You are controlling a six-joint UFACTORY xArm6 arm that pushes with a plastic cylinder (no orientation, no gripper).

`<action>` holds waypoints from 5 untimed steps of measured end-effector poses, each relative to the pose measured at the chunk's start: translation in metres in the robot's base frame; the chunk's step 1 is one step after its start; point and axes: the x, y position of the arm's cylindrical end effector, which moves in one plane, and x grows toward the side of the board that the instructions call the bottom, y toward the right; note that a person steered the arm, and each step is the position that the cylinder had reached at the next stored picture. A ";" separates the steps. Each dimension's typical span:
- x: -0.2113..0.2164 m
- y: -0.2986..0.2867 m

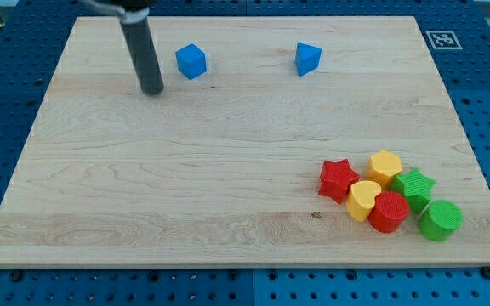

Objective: Slide the blue cube closer to the group of blocks

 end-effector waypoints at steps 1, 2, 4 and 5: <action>-0.041 0.002; -0.041 0.009; -0.037 0.067; -0.013 0.068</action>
